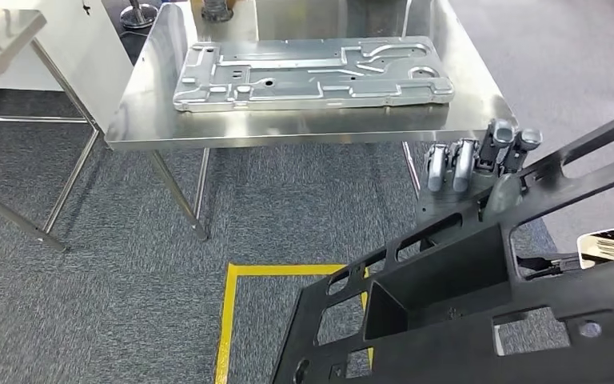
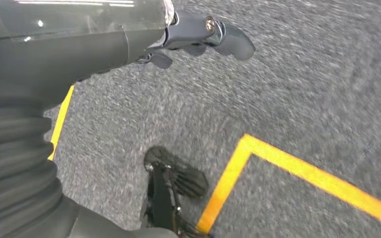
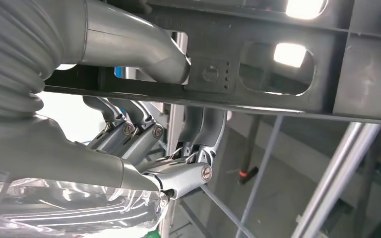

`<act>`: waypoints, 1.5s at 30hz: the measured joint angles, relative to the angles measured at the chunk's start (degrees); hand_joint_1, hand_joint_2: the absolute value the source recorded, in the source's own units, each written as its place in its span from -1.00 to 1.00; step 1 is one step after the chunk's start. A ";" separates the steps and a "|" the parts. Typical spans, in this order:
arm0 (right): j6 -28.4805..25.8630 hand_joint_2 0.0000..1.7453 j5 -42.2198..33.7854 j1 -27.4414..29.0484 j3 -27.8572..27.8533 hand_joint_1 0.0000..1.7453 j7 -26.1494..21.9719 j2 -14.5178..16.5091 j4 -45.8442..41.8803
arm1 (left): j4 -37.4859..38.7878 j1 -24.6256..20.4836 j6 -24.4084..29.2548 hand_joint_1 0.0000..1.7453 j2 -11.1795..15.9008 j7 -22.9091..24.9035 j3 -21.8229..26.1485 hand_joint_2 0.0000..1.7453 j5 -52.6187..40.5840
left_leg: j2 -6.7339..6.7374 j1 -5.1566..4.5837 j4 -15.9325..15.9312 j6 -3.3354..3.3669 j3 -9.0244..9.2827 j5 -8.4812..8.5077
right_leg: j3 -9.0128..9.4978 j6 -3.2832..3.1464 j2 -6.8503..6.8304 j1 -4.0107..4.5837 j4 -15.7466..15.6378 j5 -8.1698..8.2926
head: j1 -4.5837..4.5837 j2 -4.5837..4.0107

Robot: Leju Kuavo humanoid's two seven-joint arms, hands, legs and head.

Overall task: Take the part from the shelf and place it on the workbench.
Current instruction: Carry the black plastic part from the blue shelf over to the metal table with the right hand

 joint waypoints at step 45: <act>-1.16 1.00 2.24 1.19 1.92 1.00 -1.16 0.47 -0.44 | 0.01 0.64 -0.33 -1.00 0.22 -0.18 -0.16 1.00 -0.04 | -0.39 -0.54 -5.25 2.14 -6.65 6.33 | 8.24 0.83 0.46 0.72 0.83 -6.22 | -0.10 -0.01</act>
